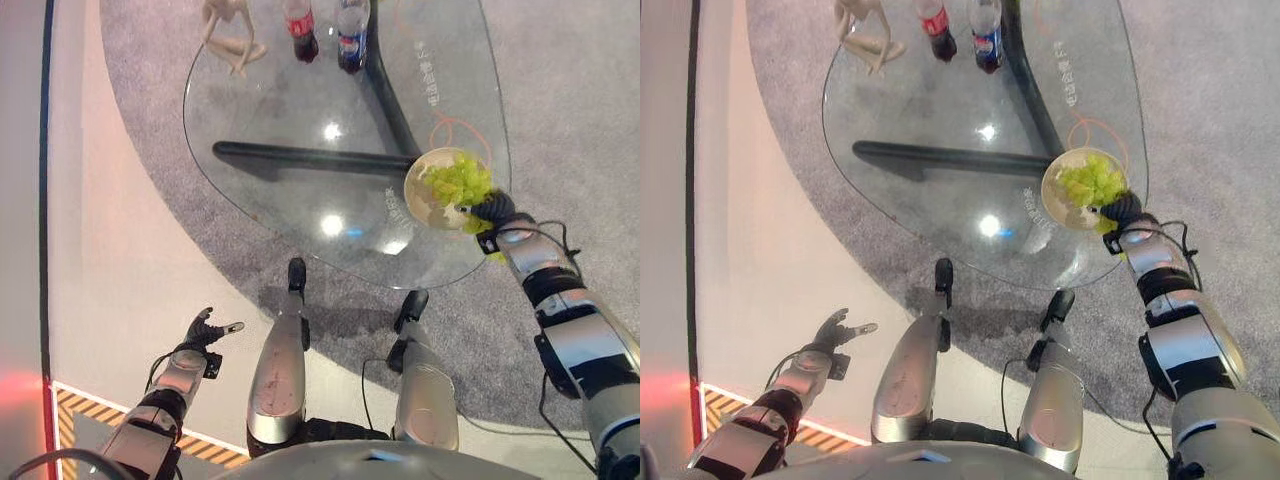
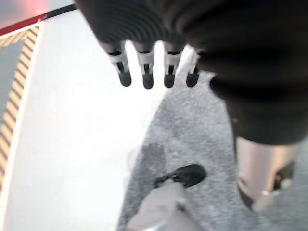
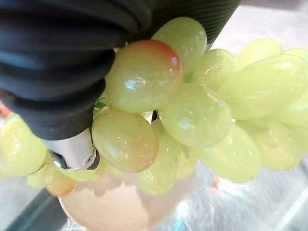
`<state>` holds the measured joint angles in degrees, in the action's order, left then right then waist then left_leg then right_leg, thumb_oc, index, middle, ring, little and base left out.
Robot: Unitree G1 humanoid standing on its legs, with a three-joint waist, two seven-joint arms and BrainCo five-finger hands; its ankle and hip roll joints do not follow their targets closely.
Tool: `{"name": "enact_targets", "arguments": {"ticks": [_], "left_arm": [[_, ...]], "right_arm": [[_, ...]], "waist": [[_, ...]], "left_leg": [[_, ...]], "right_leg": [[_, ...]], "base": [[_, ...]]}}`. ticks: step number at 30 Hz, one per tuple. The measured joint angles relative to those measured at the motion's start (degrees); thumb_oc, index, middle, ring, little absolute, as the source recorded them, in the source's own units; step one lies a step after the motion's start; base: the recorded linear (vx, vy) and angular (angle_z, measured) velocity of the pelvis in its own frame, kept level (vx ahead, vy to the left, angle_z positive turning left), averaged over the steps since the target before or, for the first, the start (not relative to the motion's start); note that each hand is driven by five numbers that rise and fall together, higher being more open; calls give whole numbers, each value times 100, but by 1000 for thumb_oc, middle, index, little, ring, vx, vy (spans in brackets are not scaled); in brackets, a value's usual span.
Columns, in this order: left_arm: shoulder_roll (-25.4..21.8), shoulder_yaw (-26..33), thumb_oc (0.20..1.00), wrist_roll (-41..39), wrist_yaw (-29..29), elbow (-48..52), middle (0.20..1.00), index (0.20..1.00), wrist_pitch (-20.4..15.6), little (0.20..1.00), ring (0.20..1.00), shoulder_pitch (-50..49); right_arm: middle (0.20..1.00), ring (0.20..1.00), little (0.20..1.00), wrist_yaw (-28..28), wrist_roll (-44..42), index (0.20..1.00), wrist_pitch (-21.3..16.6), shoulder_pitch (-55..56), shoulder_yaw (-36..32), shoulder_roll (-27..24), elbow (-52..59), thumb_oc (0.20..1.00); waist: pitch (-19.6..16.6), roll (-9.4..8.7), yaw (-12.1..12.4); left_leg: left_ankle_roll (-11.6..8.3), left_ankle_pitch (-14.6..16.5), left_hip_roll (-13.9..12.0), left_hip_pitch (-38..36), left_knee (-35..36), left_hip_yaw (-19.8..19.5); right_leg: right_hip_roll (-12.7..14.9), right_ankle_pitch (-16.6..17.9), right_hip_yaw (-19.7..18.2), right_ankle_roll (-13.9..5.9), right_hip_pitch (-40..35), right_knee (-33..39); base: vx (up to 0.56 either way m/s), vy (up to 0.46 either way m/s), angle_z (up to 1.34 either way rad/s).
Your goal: Pick up fruits into the plate
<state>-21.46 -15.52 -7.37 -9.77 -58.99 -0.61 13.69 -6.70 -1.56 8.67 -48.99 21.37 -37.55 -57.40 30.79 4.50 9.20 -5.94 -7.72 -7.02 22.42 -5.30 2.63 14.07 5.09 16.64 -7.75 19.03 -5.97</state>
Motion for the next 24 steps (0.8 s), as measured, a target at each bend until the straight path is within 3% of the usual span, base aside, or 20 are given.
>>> {"name": "enact_targets", "arguments": {"ticks": [9, 12, 18, 21, 24], "left_arm": [[-57, -259, 1000, -57, 4, 180, 1000, 1000, 6, 1000, 1000, -3], [-64, -271, 1000, -59, 11, 196, 1000, 1000, -8, 1000, 1000, -4], [-107, -281, 1000, -107, 11, 297, 1000, 1000, -14, 1000, 1000, -76], [-108, -289, 1000, -152, 13, 352, 1000, 1000, -46, 1000, 1000, -130], [-107, -334, 1000, -176, 13, 416, 1000, 1000, -79, 1000, 1000, -177]], "right_arm": [[200, 200, 200, -282, 106, 200, 23, -538, 43, -163, -206, 200], [200, 200, 200, -328, 123, 200, 125, -728, 206, -211, -265, 200], [200, 200, 200, -479, 294, 200, 162, -777, 212, -204, -499, 200], [1000, 1000, 1000, -561, 360, 1000, 353, -828, 216, -198, -567, 1000], [1000, 1000, 1000, -658, 499, 1000, 511, -839, 216, -197, -690, 1000]], "waist": [[8, -6, 149], [34, 11, 175], [63, 38, 205], [63, 40, 207], [66, 59, 213]], "left_leg": [[159, 153, 203, 1019, -830, -190], [203, 422, 248, 1450, -1389, -227], [260, 518, 346, 1649, -1766, -268], [257, 508, 347, 1764, -1799, -272], [299, 480, 347, 1833, -1818, -269]], "right_leg": [[368, -390, -39, 24, 1020, -1116], [499, -552, -111, 26, 1387, -1559], [628, -657, -208, -8, 1566, -1911], [628, -656, -233, -8, 1694, -1933], [627, -654, -253, -4, 1772, -1983]], "base": [[5, 18, 13], [97, 2, 6], [32, 10, 4], [0, 0, 0], [-11, 4, 0]]}}
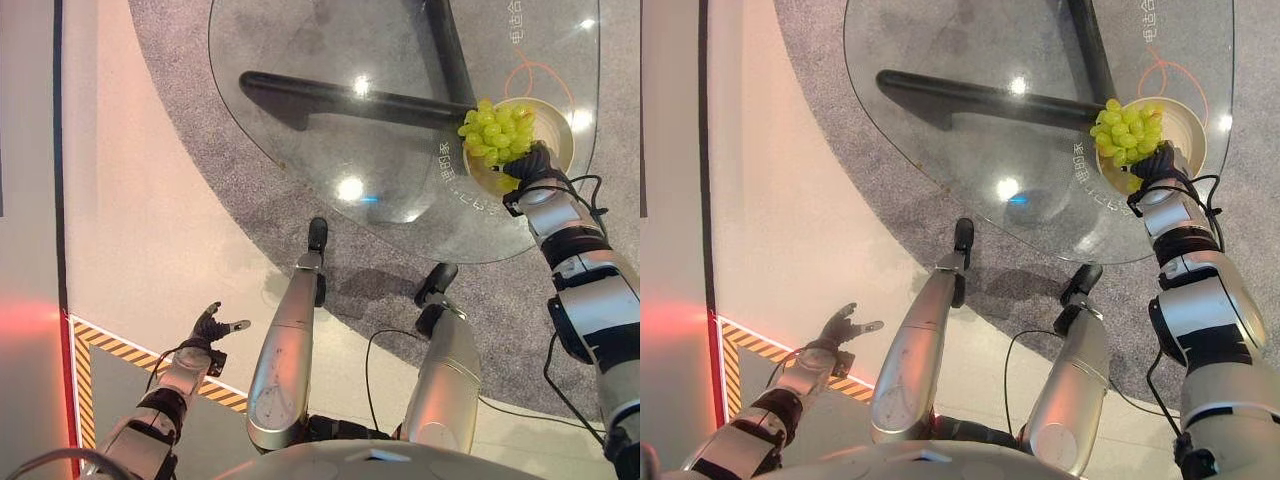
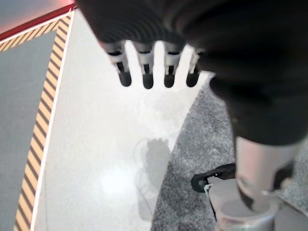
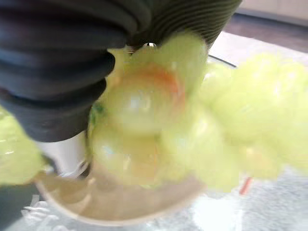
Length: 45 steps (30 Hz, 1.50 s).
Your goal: Pick up fruits into the plate
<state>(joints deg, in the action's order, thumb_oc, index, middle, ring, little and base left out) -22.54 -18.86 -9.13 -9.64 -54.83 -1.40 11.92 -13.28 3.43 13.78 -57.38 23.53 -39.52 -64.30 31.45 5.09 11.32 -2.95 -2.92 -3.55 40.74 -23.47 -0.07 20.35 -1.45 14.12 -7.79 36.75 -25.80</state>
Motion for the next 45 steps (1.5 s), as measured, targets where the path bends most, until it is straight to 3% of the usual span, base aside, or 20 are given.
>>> {"name": "enact_targets", "arguments": {"ticks": [5, 11, 14, 16, 20, 23, 25, 28, 30, 33, 35, 38, 41, 45], "left_arm": [[0, -107, 1000, 18, -6, 54, 1000, 1000, 0, 1000, 1000, -16], [0, -220, 1000, 12, -7, 125, 1000, 1000, 4, 1000, 1000, -16], [0, -219, 1000, 12, -7, 124, 1000, 1000, 11, 1000, 1000, -20], [0, -217, 1000, 13, -12, 121, 1000, 1000, 37, 1000, 1000, -36], [8, -213, 1000, 11, -110, 49, 1000, 1000, 3, 1000, 1000, -127], [10, -182, 1000, 12, -155, 27, 1000, 1000, 7, 1000, 1000, -136], [59, -157, 1000, 9, -173, -11, 1000, 1000, 22, 1000, 1000, -133], [80, -117, 1000, 12, -169, -117, 1000, 1000, 7, 1000, 1000, -124], [88, -26, 1000, 12, -97, -249, 1000, 1000, 10, 1000, 1000, -119], [129, 132, 1000, 17, -61, -455, 1000, 1000, 119, 1000, 1000, -111], [145, 242, 1000, 35, -50, -598, 1000, 1000, 177, 1000, 1000, -123], [132, 341, 1000, 160, -39, -822, 1000, 1000, 270, 1000, 1000, -268], [166, 368, 1000, 247, -21, -916, 1000, 1000, 301, 1000, 1000, -350], [311, 525, 1000, 507, 123, -1133, 1000, 1000, 545, 1000, 1000, -516]], "right_arm": [[1000, 1000, 1000, -38, 247, 1000, 370, -142, 29, -8, -103, 1000], [1000, 1000, 1000, -123, 503, 1000, 554, -220, 45, -7, -321, 1000], [1000, 1000, 1000, -291, 576, 1000, 608, -209, 45, -8, -342, 1000], [1000, 1000, 1000, -695, 603, 1000, 567, -204, 44, -14, -408, 1000], [1000, 1000, 1000, -1708, 598, 1000, 37, -72, -34, -53, -153, 1000], [1000, 1000, 1000, -2011, 577, 1000, -358, 153, -107, -83, 309, 1000], [1000, 1000, 1000, -2053, 471, 1000, -831, 632, -245, -63, 819, 1000], [1000, 1000, 1000, -2003, 257, 1000, -1334, 1174, -309, 69, 1037, 1000], [1000, 1000, 1000, -1679, 32, 1000, -1756, 1587, -416, 165, 1422, 1000], [1000, 1000, 1000, -1056, -170, 1000, -2125, 2126, -529, 399, 1815, 1000], [1000, 1000, 1000, -767, -230, 1000, -2167, 2605, -532, 655, 2048, 1000], [1000, 1000, 1000, -292, -288, 1000, -2290, 3743, -526, 1194, 2158, 1000], [1000, 1000, 1000, 7, -451, 1000, -2320, 4612, -582, 1469, 1957, 1000], [1000, 1000, 1000, 320, -687, 1000, -2250, 5418, -749, 2030, 1344, 1000]], "waist": [[-1, 15, -8], [-2, 48, 17], [-4, 77, 18], [-15, 124, -9], [-17, 154, -81], [-17, 155, -158], [-15, 151, -219], [-14, 136, -366], [-22, 100, -464], [-26, 3, -632], [-65, -132, -695], [-658, -549, -877], [-1059, -785, -1012], [-1723, -817, -1178]], "left_leg": [[-21, -13, 0, -2, 36, 0], [-28, -19, 3, -38, 73, 1], [-32, -23, 2, -93, 82, 2], [-28, -25, 2, -140, 88, 1], [-18, -44, -13, -208, 107, 46], [-5, -80, -53, -296, 256, 68], [-23, -108, -60, -583, 402, 137], [-31, -79, -71, -1083, 537, 152], [-53, -60, -140, -1486, 722, 222], [-108, -127, -208, -2099, 1105, 327], [-150, -174, -274, -2591, 1415, 421], [-251, -281, -370, -3064, 1962, 560], [-284, -321, -404, -3537, 2328, 703], [-350, -352, -463, -4143, 2801, 836]], "right_leg": [[0, 9, 2, 16, 11, 4], [0, 8, 6, 14, -8, 4], [0, 8, 4, 14, -52, -7], [-2, 8, 9, 14, -102, 7], [-31, 35, -27, 47, -159, 81], [-116, 67, -60, 89, -234, 237], [-141, 114, -72, 89, -502, 400], [-194, 140, -63, 83, -1031, 620], [-293, 215, -71, 76, -1435, 912], [-408, 344, -74, 44, -1982, 1321], [-505, 430, -67, 42, -2440, 1666], [-660, 511, -62, 28, -2802, 2137], [-722, 581, -42, -6, -3214, 2476], [-840, 594, 32, -24, -3756, 2906]], "base": [[0, 0, 0], [0, 0, 0], [0, 0, 0], [-16, 7, 0], [-86, 37, -5], [-51, 12, -6], [-20, 1, -7], [9, 15, -5], [12, 21, -16], [60, 6, -20], [70, -1, -22], [88, -14, -19], [132, -13, -12], [80, -17, -9]]}}
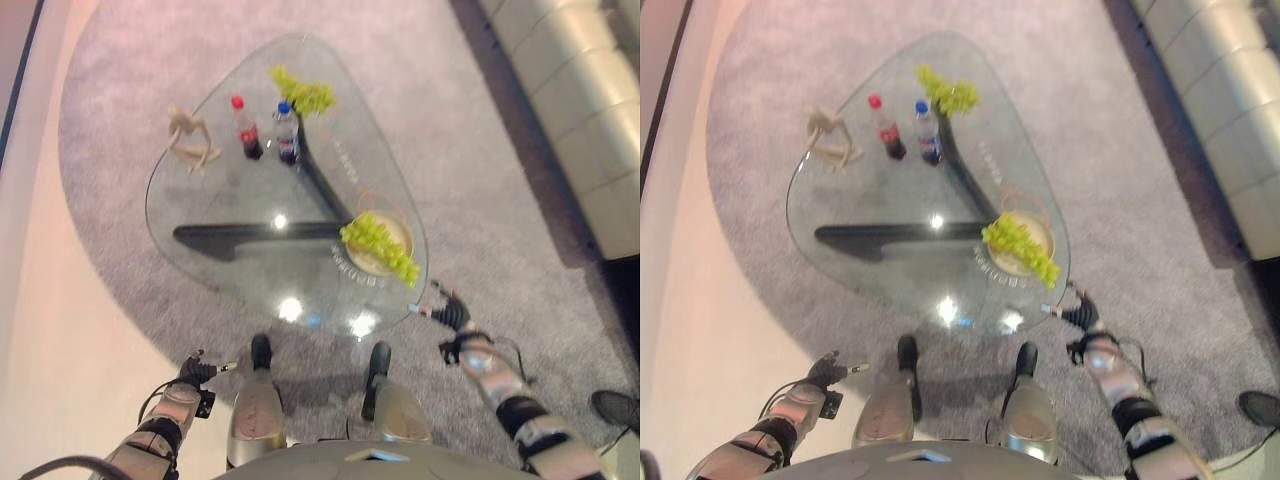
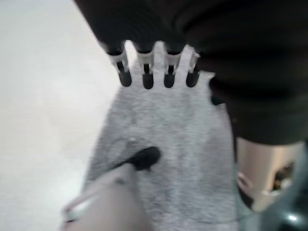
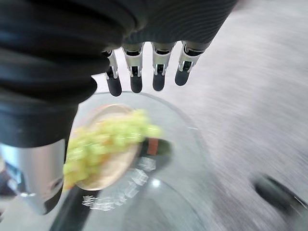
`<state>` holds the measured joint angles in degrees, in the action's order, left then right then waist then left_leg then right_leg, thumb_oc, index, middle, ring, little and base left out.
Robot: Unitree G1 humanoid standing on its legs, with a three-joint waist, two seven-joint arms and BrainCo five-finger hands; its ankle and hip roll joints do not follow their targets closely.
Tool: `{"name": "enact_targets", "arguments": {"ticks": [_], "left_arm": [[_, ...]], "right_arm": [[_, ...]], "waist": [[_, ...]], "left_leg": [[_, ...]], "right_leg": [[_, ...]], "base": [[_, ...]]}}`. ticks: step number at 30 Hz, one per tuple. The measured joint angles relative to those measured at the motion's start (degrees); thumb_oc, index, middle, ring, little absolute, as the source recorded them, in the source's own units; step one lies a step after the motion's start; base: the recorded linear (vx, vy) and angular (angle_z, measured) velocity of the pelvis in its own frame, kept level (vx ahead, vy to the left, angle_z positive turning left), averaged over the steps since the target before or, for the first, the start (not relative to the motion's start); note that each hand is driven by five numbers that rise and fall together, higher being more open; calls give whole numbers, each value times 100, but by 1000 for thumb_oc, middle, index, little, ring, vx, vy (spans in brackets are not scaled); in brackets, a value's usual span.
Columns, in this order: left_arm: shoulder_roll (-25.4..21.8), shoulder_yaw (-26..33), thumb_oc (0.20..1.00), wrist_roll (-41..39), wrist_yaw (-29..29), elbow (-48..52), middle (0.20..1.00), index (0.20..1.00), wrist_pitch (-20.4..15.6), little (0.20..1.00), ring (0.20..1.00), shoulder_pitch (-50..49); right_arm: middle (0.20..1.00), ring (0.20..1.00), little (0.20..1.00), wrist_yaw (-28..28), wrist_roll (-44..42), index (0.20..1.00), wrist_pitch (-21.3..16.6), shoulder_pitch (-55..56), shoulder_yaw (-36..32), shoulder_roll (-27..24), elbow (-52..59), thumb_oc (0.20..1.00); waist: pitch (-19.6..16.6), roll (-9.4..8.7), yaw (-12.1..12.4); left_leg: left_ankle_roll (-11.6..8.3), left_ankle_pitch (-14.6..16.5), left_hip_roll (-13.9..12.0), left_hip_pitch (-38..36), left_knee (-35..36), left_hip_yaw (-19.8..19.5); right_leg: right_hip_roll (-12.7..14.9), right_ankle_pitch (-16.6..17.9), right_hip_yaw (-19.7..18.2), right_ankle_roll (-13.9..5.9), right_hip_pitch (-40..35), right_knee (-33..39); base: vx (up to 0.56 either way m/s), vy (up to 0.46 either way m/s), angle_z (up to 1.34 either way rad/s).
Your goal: Pick up fruits into the plate
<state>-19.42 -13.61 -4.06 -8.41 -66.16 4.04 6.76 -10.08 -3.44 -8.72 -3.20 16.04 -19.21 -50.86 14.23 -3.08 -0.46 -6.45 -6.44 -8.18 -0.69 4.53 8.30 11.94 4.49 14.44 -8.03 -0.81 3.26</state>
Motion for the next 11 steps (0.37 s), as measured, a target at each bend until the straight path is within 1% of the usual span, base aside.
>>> {"name": "enact_targets", "arguments": {"ticks": [1, 2, 4, 5, 6, 7, 8, 11], "left_arm": [[66, -1, 1000, 98, 37, -64, 1000, 1000, 68, 1000, 1000, 0], [104, 0, 1000, 149, 59, -71, 1000, 1000, 95, 1000, 1000, -1], [210, -8, 1000, 304, 153, -155, 1000, 1000, 193, 1000, 1000, -73], [222, -22, 1000, 341, 162, -166, 1000, 1000, 216, 1000, 1000, -74], [261, -37, 1000, 445, 225, -283, 1000, 1000, 246, 1000, 1000, -128], [286, -39, 1000, 487, 264, -325, 1000, 1000, 276, 1000, 1000, -157], [319, -52, 1000, 578, 301, -325, 1000, 1000, 299, 1000, 1000, -221], [347, -108, 1000, 650, 328, -328, 1000, 1000, 328, 1000, 1000, -368]], "right_arm": [[1000, 1000, 1000, 70, 0, 1000, 57, 58, 5, 57, -175, 1000], [1000, 1000, 1000, 93, 1, 1000, 93, 77, 8, 71, -258, 1000], [1000, 1000, 1000, 225, 16, 1000, 313, 92, 7, 100, -614, 1000], [1000, 1000, 1000, 279, 30, 1000, 326, 119, 5, 111, -768, 1000], [1000, 1000, 1000, 368, 36, 1000, 431, 9, -3, 149, -1160, 1000], [1000, 1000, 1000, 426, 35, 1000, 513, 3, -3, 144, -1245, 1000], [1000, 1000, 1000, 473, 34, 1000, 561, 49, -12, 132, -1320, 1000], [1000, 1000, 1000, 615, 36, 1000, 764, 88, -180, 162, -1636, 1000]], "waist": [[-126, 31, -21], [-162, 53, -30], [-413, 128, -51], [-494, 140, -81], [-560, 165, -84], [-627, 190, -84], [-800, 215, -88], [-904, 264, -99]], "left_leg": [[-5, -3, -5, -39, 28, 2], [-5, -3, -8, -90, 47, 4], [-28, 16, -39, -168, 53, 41], [-37, 26, -53, -189, 54, 68], [-31, 44, -71, -335, 54, 99], [-40, 72, -81, -394, 56, 112], [-59, 104, -93, -394, 57, 159], [-70, 142, -95, -548, 58, 251]], "right_leg": [[-18, 1, -3, -1, -40, 36], [-25, 3, -2, -2, -88, 67], [-57, 4, -1, -5, -177, 120], [-69, 4, -13, -5, -191, 149], [-92, 5, -27, -5, -335, 181], [-100, -4, -33, -12, -380, 187], [-110, -9, -80, -17, -352, 191], [-104, -14, -155, -25, -453, 194]], "base": [[47, -9, -5], [40, -5, -2], [75, 2, -5], [104, 2, -11], [64, 0, -10], [83, -6, -14], [83, -6, -18], [97, -7, -14]]}}
